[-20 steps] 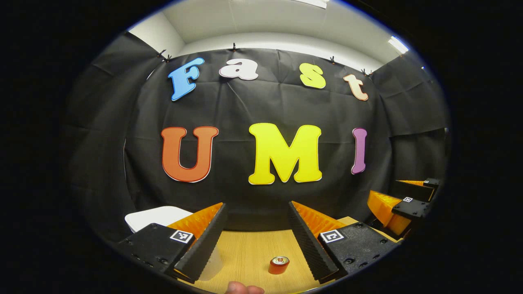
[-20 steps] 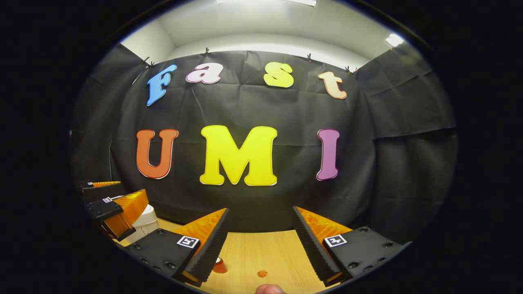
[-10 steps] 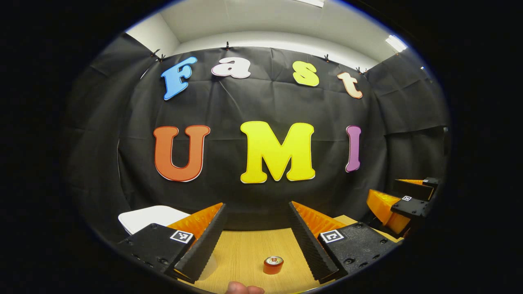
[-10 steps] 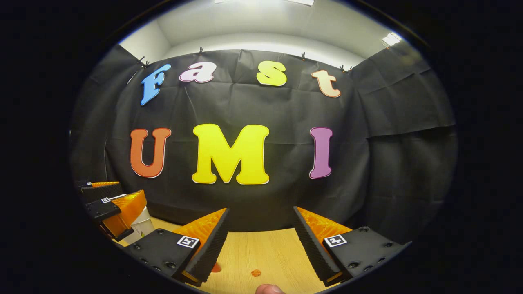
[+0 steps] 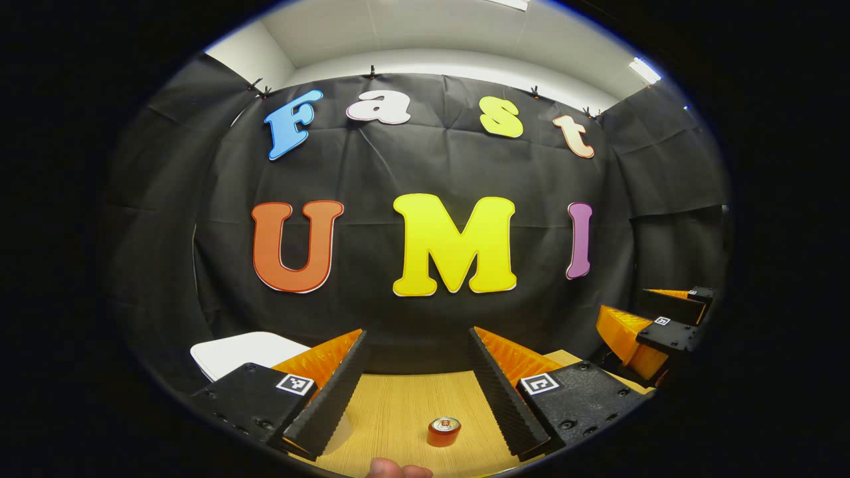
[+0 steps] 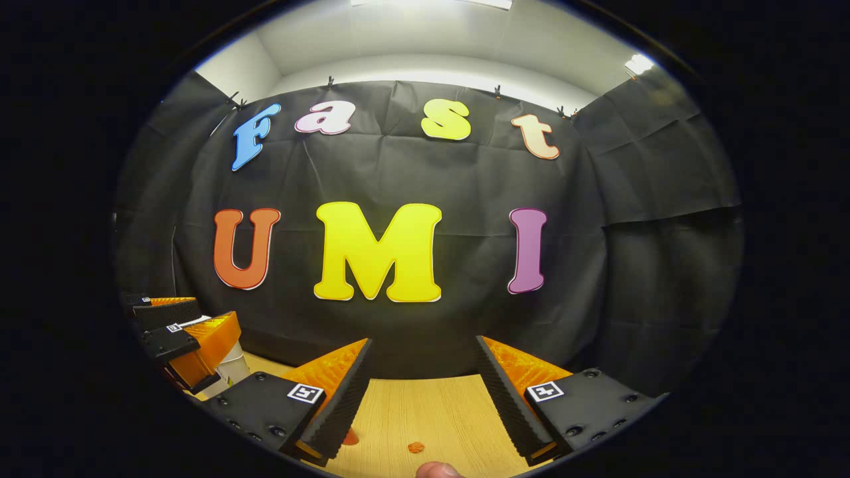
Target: Press the lid of the desktop garbage bin to open it, pick up the crumpled paper on the desktop and throw it into the bin, then pick up the pop can on the desktop and drop it into the bin, and finally close the garbage bin lid.
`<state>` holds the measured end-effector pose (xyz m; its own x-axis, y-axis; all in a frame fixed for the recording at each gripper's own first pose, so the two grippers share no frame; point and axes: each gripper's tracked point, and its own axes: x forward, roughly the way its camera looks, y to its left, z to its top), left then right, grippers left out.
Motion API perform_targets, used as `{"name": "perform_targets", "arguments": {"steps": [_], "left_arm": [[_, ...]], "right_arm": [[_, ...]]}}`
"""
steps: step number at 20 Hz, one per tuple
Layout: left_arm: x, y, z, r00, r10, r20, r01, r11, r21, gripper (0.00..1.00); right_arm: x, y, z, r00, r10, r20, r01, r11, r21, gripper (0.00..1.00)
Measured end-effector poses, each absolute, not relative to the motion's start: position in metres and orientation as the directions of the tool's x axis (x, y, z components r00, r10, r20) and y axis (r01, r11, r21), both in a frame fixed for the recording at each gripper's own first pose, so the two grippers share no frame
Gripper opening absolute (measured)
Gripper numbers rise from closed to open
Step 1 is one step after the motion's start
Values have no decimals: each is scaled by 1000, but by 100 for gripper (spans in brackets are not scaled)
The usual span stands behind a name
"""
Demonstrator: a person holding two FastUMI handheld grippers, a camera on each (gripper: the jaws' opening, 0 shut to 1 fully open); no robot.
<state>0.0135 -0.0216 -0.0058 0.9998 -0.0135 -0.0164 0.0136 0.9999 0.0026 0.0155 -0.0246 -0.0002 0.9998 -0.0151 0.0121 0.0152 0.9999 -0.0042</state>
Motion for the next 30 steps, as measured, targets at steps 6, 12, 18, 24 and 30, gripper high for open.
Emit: {"name": "perform_targets", "arguments": {"steps": [6,12,18,24,30], "left_arm": [[16,-3,-6,999,43,-14,-43,999,9,96],[23,32,-9,993,117,-20,-117,993,12,96],[29,87,-5,974,226,-25,-226,974,10,96],[41,138,-14,938,340,-63,-341,940,4,85],[45,164,-53,879,419,-225,-434,901,-16,77]], "right_arm": [[23,-14,-1,1000,12,8,-12,1000,-5,95],[30,-6,4,999,35,12,-35,999,-2,95],[35,3,5,998,54,11,-54,999,3,95],[40,3,11,997,69,17,-68,997,-23,95],[47,-2,12,998,70,6,-70,997,-31,94]]}}
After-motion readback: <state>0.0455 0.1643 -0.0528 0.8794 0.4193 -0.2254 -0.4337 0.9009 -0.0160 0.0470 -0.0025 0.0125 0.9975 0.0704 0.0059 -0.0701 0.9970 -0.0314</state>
